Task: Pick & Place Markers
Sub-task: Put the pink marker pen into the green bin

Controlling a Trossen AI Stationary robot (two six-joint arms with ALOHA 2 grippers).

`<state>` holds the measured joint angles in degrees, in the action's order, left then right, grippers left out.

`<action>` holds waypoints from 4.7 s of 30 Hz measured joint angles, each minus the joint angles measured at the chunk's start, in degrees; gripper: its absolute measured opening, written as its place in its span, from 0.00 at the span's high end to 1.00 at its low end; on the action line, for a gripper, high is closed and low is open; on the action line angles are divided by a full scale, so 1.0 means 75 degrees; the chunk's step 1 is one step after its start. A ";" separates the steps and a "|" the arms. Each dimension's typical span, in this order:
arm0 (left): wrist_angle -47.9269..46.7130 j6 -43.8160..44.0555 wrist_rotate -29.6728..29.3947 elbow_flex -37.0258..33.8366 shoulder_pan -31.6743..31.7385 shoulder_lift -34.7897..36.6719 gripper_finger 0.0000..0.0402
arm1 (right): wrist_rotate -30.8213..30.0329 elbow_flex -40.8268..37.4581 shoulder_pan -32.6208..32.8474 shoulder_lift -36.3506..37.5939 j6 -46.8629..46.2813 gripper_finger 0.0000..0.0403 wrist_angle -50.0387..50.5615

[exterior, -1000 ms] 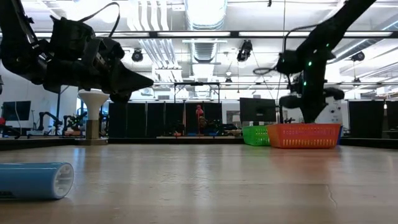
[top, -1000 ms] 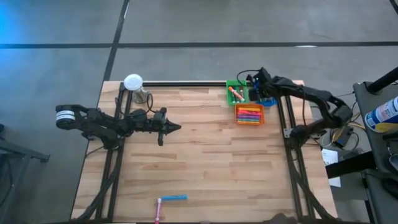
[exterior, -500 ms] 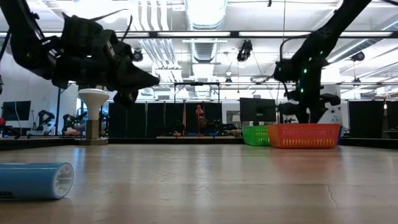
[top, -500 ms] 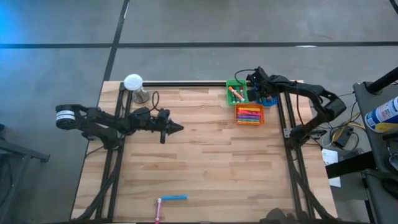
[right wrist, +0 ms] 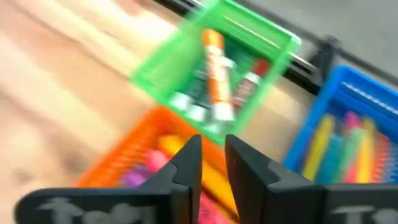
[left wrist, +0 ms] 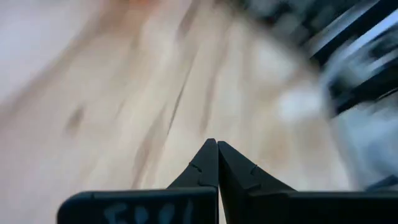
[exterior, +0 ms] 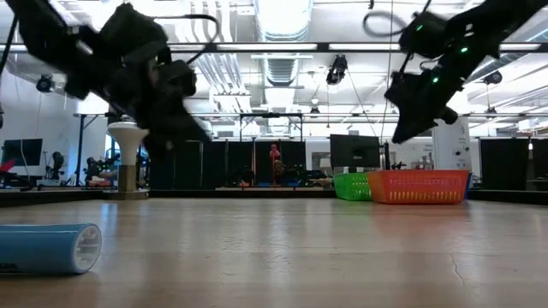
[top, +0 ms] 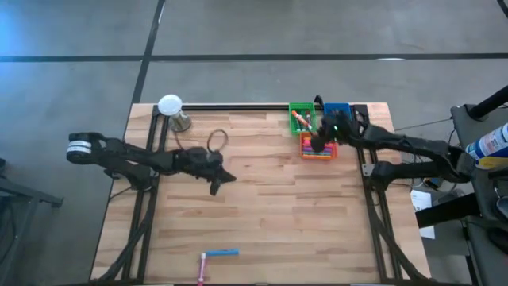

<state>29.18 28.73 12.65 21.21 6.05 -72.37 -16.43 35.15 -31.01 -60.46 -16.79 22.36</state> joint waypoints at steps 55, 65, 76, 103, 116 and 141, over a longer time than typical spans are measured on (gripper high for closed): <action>-1.1228 1.4139 -0.0184 0.9906 -0.7216 -0.6394 0.44 | 0.0679 -0.2103 0.3010 0.2214 0.1646 0.92 -0.2291; -1.1445 1.4124 -0.0056 0.9886 -0.7292 -0.6580 0.55 | 0.0660 -0.2103 0.3020 0.2214 0.1700 0.92 -0.2288; -1.0971 1.3837 0.0381 0.9881 -0.7435 -0.6909 0.63 | 0.0656 -0.2103 0.3020 0.2213 0.1727 0.92 -0.2354; -1.4405 1.2007 -0.0274 0.9566 -0.7287 -0.5563 0.86 | 0.0655 -0.2103 0.3019 0.2212 0.1907 0.92 -0.2400; -1.4373 0.3048 -0.2969 0.8003 -0.3244 -0.4119 0.87 | 0.1245 -0.2100 0.3060 0.2551 0.2431 0.92 -0.2301; -0.9676 -0.4818 -0.2313 0.7886 0.0144 -0.5518 0.82 | 0.1169 -0.2103 0.3670 0.1681 0.0488 0.92 -0.2325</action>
<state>-43.40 -7.40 -4.69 80.36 7.14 -113.76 -7.66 19.38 -3.49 -47.86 -13.13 4.93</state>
